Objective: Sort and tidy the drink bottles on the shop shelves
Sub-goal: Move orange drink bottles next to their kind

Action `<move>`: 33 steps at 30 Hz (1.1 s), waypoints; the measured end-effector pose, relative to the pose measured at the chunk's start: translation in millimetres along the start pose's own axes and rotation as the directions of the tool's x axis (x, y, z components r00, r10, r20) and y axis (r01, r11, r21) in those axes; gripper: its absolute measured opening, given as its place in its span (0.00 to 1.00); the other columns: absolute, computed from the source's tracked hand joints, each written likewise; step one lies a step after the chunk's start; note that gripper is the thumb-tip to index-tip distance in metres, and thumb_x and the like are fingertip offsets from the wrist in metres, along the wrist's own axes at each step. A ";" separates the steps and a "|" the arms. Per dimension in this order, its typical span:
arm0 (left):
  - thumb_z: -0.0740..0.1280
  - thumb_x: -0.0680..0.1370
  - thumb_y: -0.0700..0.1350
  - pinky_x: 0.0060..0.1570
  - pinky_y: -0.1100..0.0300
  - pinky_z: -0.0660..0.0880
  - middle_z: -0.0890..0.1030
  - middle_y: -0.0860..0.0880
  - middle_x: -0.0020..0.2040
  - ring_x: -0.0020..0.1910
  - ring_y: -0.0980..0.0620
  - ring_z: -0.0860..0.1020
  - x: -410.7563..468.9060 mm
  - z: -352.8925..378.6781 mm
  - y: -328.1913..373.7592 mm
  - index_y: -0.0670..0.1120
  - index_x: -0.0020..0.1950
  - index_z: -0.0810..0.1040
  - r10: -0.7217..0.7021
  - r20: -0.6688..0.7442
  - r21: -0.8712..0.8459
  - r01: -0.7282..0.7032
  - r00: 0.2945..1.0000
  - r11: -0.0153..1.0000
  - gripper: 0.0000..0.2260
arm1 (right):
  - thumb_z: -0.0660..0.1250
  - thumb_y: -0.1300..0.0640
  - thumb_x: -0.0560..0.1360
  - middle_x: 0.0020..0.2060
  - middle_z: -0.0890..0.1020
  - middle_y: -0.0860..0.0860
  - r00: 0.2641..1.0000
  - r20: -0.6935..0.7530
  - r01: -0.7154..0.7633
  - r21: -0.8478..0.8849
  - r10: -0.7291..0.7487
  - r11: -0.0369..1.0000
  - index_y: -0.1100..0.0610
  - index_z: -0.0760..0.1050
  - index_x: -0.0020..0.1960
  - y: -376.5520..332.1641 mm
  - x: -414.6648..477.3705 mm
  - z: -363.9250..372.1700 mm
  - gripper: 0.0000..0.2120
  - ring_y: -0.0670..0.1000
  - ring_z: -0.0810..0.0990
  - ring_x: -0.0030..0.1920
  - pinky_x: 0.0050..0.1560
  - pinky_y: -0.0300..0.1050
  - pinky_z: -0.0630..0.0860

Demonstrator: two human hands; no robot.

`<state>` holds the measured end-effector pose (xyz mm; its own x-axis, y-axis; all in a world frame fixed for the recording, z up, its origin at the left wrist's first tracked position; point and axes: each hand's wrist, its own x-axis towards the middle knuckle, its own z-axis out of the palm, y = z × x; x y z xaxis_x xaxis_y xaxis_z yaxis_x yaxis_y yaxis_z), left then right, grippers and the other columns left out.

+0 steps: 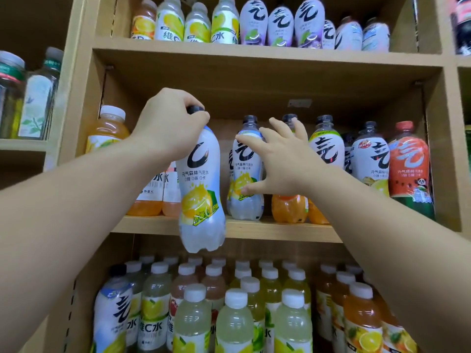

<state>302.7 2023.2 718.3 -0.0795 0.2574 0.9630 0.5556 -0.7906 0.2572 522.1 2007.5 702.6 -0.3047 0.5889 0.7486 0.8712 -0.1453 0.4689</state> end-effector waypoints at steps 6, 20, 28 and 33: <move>0.68 0.79 0.45 0.46 0.56 0.76 0.82 0.50 0.46 0.48 0.48 0.80 -2.0 -1.0 3.8 0.46 0.53 0.85 0.009 0.010 -0.003 -0.009 1.000 1.000 0.08 | 0.74 0.34 0.69 0.56 0.72 0.56 0.967 -0.243 -0.037 0.132 0.069 0.990 0.45 0.69 0.74 -23.3 -35.0 10.9 0.37 0.59 0.74 0.55 0.53 0.56 0.74; 0.68 0.79 0.48 0.48 0.53 0.77 0.82 0.50 0.44 0.48 0.47 0.79 -7.3 0.4 7.5 0.47 0.52 0.85 0.034 0.078 0.086 -0.040 0.996 0.995 0.08 | 0.69 0.50 0.80 0.81 0.38 0.60 0.963 0.143 -0.266 0.394 0.227 0.880 0.38 0.55 0.81 -56.5 -28.4 12.4 0.35 0.65 0.77 0.65 0.61 0.52 0.75; 0.68 0.79 0.48 0.51 0.50 0.80 0.82 0.50 0.46 0.50 0.47 0.80 -14.3 -4.7 8.4 0.47 0.54 0.85 0.030 0.088 0.086 -0.038 0.996 0.996 0.09 | 0.63 0.60 0.82 0.76 0.59 0.66 0.949 0.238 -0.294 0.428 0.208 0.855 0.40 0.54 0.82 -63.1 -15.1 24.6 0.34 0.64 0.81 0.57 0.57 0.50 0.75; 0.69 0.78 0.48 0.51 0.50 0.80 0.83 0.49 0.46 0.49 0.47 0.80 -15.7 -8.9 10.0 0.47 0.53 0.85 0.018 0.088 0.055 -0.022 0.996 0.998 0.08 | 0.63 0.58 0.81 0.70 0.66 0.63 0.946 0.266 -0.292 0.452 0.185 0.843 0.41 0.55 0.81 -69.9 -14.5 26.3 0.33 0.65 0.79 0.57 0.56 0.51 0.75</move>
<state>302.2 2006.3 706.5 0.0034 0.2913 0.9566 0.6018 -0.7646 0.2307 475.8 2030.1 646.6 -0.0246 0.7414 0.6706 0.9973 0.0650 -0.0353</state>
